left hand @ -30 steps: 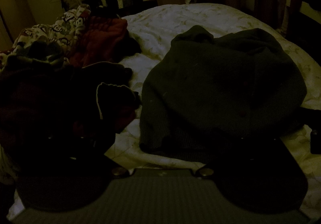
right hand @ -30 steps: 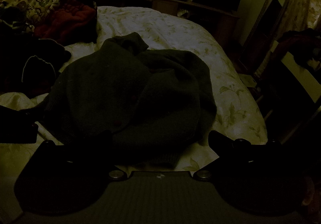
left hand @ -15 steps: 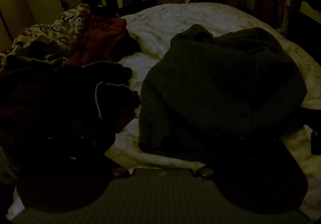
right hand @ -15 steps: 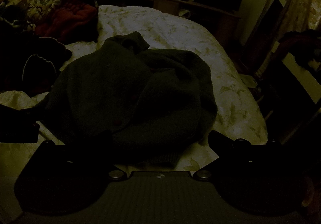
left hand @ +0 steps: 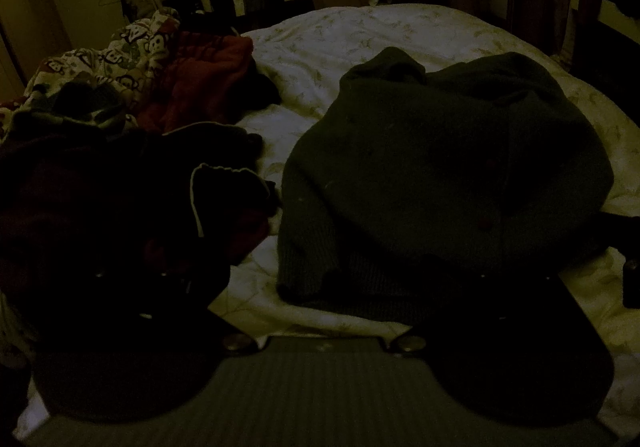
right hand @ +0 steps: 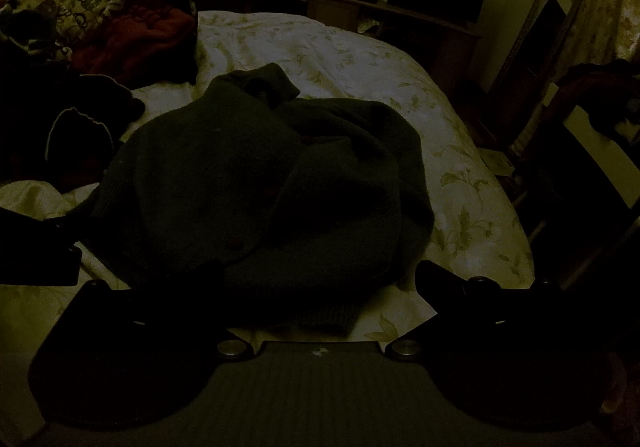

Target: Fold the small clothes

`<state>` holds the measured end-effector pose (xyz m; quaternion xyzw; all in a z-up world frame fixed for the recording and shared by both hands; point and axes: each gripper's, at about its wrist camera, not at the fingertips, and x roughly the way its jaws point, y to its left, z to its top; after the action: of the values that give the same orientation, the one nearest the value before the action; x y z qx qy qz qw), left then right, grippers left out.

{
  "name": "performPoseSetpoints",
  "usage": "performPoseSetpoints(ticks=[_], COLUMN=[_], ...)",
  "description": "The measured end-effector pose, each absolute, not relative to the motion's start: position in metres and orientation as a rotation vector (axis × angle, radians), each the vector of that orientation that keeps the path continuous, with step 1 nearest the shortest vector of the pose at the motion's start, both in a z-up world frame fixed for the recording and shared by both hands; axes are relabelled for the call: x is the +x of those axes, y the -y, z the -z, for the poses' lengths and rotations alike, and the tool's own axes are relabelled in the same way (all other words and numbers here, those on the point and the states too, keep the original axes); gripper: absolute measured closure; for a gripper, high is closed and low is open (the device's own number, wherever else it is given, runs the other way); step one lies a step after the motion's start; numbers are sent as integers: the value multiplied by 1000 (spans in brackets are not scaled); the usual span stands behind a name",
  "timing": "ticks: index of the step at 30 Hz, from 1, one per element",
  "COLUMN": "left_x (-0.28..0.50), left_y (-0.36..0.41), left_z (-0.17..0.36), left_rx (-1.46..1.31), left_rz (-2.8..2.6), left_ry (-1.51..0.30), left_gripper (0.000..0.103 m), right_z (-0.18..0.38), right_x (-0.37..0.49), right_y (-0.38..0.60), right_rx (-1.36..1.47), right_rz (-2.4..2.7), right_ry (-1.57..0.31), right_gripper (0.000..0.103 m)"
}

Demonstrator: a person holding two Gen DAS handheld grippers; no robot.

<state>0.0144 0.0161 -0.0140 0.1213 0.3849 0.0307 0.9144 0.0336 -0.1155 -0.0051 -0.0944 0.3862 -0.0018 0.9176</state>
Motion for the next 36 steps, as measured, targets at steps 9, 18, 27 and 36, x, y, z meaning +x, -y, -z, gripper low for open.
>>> performPoseSetpoints(ticks=[9, 18, 27, 36], left_x=[15, 15, 13, 24], left_y=[-16, -15, -18, -43], left_z=[16, 16, 23, 11], left_rx=[249, 249, 260, 274], left_rz=[-64, -64, -64, 44], left_ry=[-794, -794, -793, -768], left_gripper=[0, 0, 0, 0], right_z=[5, 5, 8, 9], right_x=[34, 34, 31, 17], right_y=[115, 115, 118, 157], right_rx=[-196, -198, -195, -106], right_rz=[3, 3, -12, -237], right_ry=[-796, -794, -772, -641], right_gripper=[0, 0, 0, 0])
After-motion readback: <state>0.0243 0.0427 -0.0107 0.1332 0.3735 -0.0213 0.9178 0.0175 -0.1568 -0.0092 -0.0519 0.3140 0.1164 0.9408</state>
